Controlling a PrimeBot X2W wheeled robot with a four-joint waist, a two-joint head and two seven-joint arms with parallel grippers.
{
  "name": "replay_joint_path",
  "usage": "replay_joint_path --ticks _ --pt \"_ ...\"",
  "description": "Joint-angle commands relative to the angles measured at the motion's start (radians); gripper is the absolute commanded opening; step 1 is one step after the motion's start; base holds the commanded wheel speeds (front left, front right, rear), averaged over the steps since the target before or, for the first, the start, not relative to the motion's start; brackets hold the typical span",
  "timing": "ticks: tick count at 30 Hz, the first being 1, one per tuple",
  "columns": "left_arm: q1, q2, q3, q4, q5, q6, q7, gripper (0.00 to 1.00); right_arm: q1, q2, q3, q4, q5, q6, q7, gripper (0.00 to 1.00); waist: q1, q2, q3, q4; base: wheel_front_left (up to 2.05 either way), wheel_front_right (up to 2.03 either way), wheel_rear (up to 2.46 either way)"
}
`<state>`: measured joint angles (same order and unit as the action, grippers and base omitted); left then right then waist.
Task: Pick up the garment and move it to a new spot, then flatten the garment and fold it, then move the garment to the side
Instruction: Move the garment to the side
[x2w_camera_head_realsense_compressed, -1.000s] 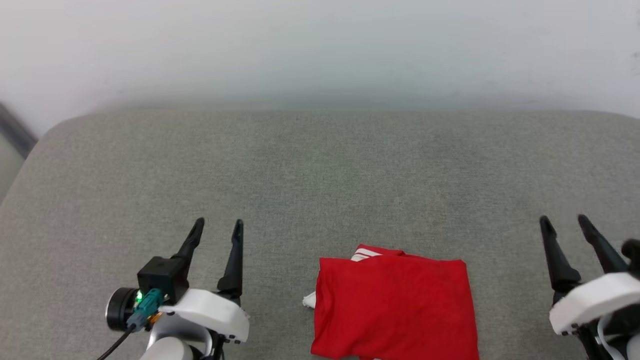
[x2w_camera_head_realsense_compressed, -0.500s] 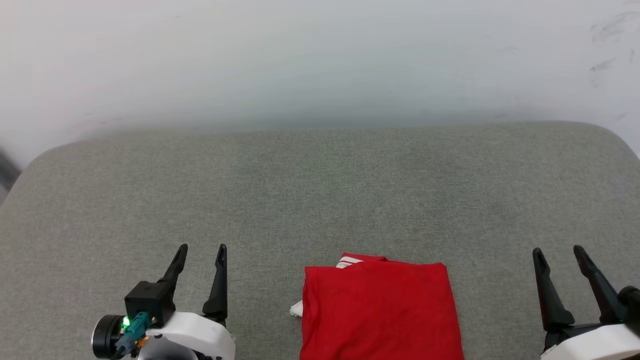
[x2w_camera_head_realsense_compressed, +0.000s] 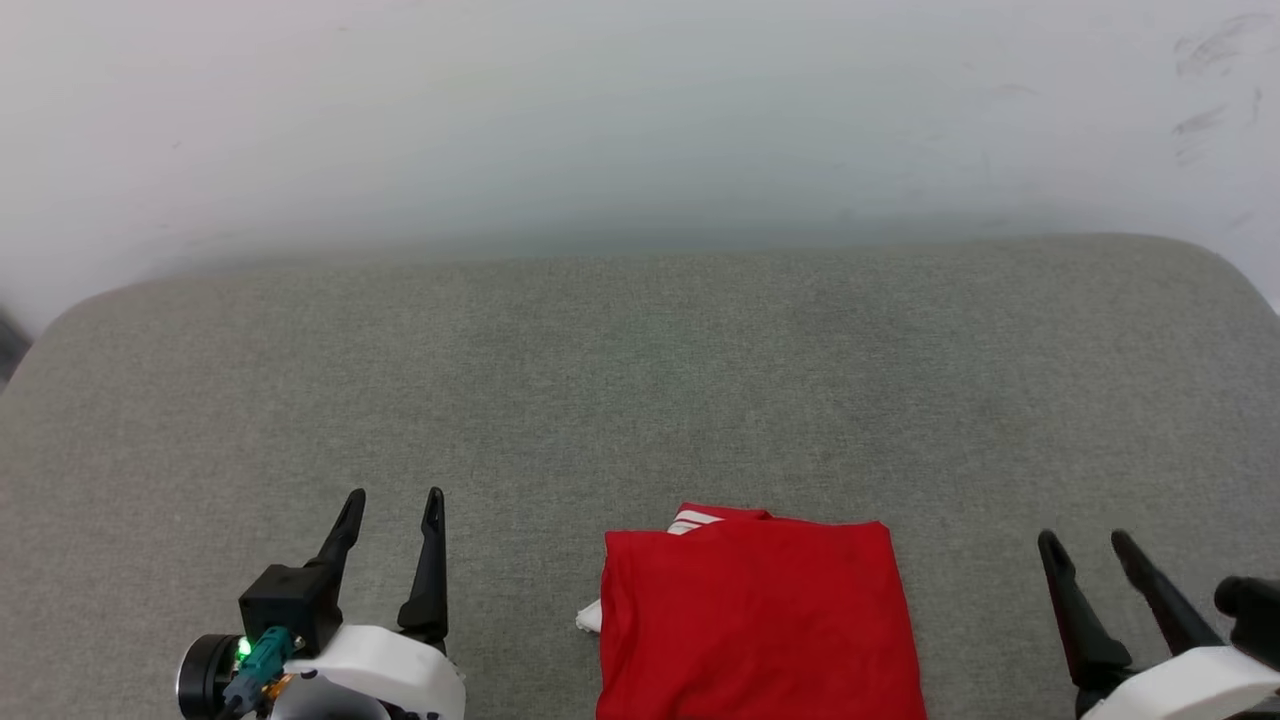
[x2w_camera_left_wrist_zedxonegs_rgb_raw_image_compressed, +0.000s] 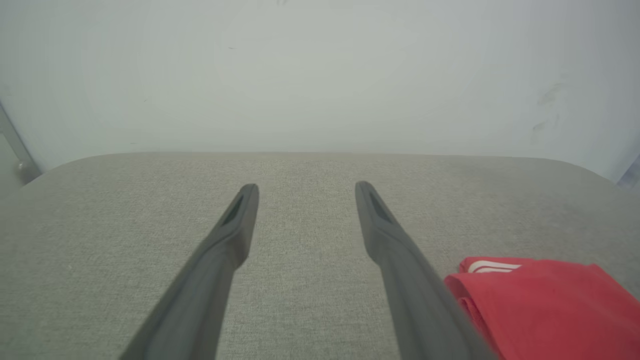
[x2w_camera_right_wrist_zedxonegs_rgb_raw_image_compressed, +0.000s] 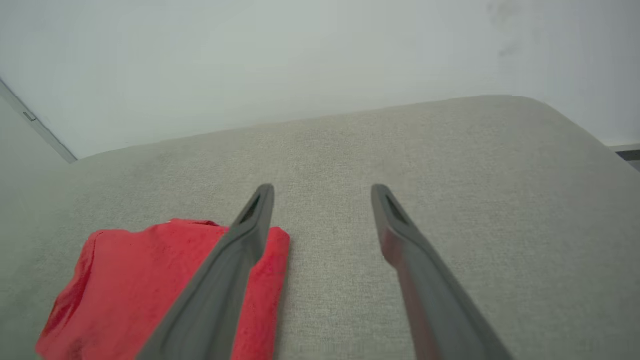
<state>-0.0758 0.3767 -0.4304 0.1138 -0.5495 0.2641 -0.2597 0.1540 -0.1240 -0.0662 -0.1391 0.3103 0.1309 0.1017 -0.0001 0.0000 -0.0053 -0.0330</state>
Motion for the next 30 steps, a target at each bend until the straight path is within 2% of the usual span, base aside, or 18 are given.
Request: replay_joint_path --ticks 1,6,12,14,16,21,24,29,30 --pt "0.009 -0.003 0.006 -0.004 0.0 -0.001 -0.005 1.0 0.013 -0.009 -0.018 0.029 0.05 0.0 0.049 1.0 0.0001 0.0 0.004 0.003 0.0 0.0 0.0" --pt "-0.007 -0.019 0.018 -0.011 0.006 -0.003 -0.006 1.0 -0.02 -0.067 -0.12 0.146 0.193 0.0 0.215 1.0 0.0001 0.0 0.028 0.027 0.0 0.0 0.0" --pt "-0.028 -0.042 0.035 -0.014 0.029 -0.01 -0.007 1.0 -0.039 -0.147 -0.144 0.23 0.413 0.0 0.449 1.0 0.0001 0.0 0.064 0.076 0.0 0.0 0.0" --pt "-0.042 -0.054 0.038 -0.013 0.037 -0.018 -0.006 1.0 -0.052 -0.131 -0.141 0.249 0.485 0.0 0.525 1.0 0.0001 0.0 0.077 0.093 0.0 0.0 0.0" --pt "-0.045 -0.059 0.041 -0.013 0.041 -0.022 -0.006 1.0 -0.054 -0.13 -0.141 0.264 0.507 0.0 0.567 1.0 0.0001 0.0 0.084 0.102 0.0 0.0 0.0" --pt "-0.074 -0.08 0.05 -0.005 0.064 -0.044 -0.006 1.0 -0.094 -0.071 -0.113 0.301 0.639 0.0 0.716 1.0 0.0001 0.0 0.122 0.139 0.0 0.0 0.0" --pt "-0.083 -0.094 0.058 -0.001 0.077 -0.057 -0.005 1.0 -0.14 -0.035 -0.102 0.324 0.718 0.0 0.747 1.0 0.0001 0.0 0.143 0.155 0.0 0.0 0.0" --pt "-0.095 -0.101 0.069 0.014 0.096 -0.072 -0.005 1.0 -0.189 -0.027 -0.079 0.38 0.789 0.0 0.739 1.0 0.0001 0.0 0.162 0.173 0.0 0.0 0.0" --pt "-0.097 -0.103 0.071 0.017 0.099 -0.077 -0.005 1.0 -0.195 -0.031 -0.074 0.391 0.794 0.0 0.734 0.77 0.0001 0.0 0.162 0.177 0.0 0.0 0.0"
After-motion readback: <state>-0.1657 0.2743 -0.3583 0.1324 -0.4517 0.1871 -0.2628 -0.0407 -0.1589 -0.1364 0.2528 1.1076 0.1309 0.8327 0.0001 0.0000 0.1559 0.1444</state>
